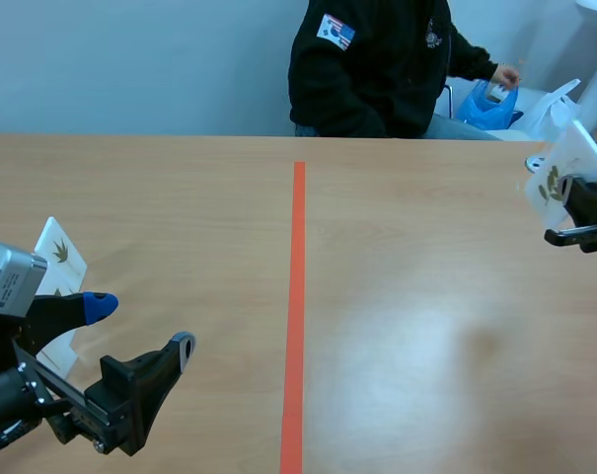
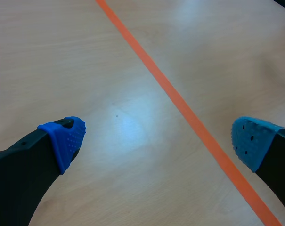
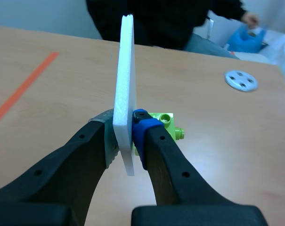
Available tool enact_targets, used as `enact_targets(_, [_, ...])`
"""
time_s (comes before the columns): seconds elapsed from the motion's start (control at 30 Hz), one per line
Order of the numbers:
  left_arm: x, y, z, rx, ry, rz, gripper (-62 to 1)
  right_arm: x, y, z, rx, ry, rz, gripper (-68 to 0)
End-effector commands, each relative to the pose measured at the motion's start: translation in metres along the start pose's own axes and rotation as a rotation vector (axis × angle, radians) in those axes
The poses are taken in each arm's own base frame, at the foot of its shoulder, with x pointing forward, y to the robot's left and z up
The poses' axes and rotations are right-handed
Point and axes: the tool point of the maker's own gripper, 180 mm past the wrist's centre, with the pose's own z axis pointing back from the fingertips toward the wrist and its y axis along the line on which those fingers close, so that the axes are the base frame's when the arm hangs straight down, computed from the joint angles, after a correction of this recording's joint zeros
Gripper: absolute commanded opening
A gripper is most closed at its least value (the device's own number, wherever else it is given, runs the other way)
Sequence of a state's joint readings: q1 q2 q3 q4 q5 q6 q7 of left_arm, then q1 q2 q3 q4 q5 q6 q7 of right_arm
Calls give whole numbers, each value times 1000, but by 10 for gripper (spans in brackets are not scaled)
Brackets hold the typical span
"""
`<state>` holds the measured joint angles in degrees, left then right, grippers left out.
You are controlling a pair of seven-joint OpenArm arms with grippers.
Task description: Sort the leaf by its shape. The table is split by an orange tape line. A compound leaf with several leaflets goes to the left side, a simple leaf with one blade goes to the right side. Return to the home posture when a red brick is placed on the table.
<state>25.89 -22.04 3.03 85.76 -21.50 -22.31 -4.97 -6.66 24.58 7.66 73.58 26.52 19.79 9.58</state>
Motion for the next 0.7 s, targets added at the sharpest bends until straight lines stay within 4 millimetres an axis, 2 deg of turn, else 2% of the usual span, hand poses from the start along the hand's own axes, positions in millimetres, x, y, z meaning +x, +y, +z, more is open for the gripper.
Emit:
enact_targets(0.0, [15,-4,-2,-10,-52,-1,14,-1,-10,-3,-31,-9,-21,-657])
enact_targets(0.3, [15,-4,-2,-10,-53,-1,14,-50,-46,-2,-156,75,-102,-658])
enact_targets(0.67, [16,-4,-2,-10,-60,-1,14,-85,-64,10,-233,139,-131,-655])
